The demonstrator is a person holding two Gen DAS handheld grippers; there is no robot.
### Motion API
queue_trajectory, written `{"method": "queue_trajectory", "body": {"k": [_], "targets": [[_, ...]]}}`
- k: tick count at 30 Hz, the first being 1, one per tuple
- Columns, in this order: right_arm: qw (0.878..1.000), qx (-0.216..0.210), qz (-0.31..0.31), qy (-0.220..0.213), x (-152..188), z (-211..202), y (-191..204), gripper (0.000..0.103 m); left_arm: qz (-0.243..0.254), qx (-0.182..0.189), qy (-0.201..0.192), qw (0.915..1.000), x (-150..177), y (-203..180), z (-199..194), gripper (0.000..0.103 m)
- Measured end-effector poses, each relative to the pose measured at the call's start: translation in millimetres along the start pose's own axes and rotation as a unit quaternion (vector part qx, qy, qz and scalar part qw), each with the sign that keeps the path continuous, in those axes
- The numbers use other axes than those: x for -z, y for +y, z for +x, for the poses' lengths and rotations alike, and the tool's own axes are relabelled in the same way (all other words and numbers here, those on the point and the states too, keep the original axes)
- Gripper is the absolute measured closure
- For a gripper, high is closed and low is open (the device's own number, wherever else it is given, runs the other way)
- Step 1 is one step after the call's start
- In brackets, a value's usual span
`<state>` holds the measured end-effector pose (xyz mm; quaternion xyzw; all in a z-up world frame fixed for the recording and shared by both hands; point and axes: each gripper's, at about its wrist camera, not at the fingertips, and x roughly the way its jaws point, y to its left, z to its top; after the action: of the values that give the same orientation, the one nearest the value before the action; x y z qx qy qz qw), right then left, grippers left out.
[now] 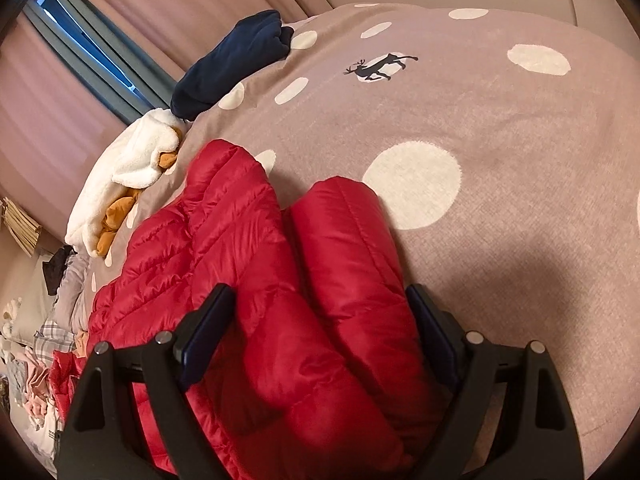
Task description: Fold large clothes
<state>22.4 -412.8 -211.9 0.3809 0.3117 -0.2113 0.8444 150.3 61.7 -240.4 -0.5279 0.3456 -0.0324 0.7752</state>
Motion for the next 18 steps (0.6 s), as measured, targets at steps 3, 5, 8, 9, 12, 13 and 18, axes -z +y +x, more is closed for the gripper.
{"method": "queue_trajectory", "body": {"k": [3,5,8,9,12,13,18], "targets": [[1.000,0.003,-0.001,0.000,-1,1,0,0.016,-0.019,0.024,0.008,0.9995,5,2,-7,0.022],[1.000,0.003,0.000,0.001,-2,2,0,0.016,-0.038,0.051,0.023,0.9977,16,6,-8,0.022],[1.000,0.006,-0.001,0.001,-3,3,0,0.016,-0.043,0.060,0.044,0.9963,32,6,-5,0.022],[1.000,0.007,-0.002,0.001,-3,3,1,0.016,-0.037,0.065,0.050,0.9960,38,2,-5,0.022],[1.000,0.010,-0.004,0.001,-3,4,2,0.015,-0.015,0.080,0.078,0.9936,59,-11,-1,0.022],[1.000,0.010,-0.004,0.001,-3,4,2,0.015,-0.003,0.071,0.084,0.9939,67,-17,3,0.022],[1.000,0.008,-0.006,0.003,-3,4,0,0.015,0.023,0.043,0.036,0.9981,71,-22,14,0.022]]}}
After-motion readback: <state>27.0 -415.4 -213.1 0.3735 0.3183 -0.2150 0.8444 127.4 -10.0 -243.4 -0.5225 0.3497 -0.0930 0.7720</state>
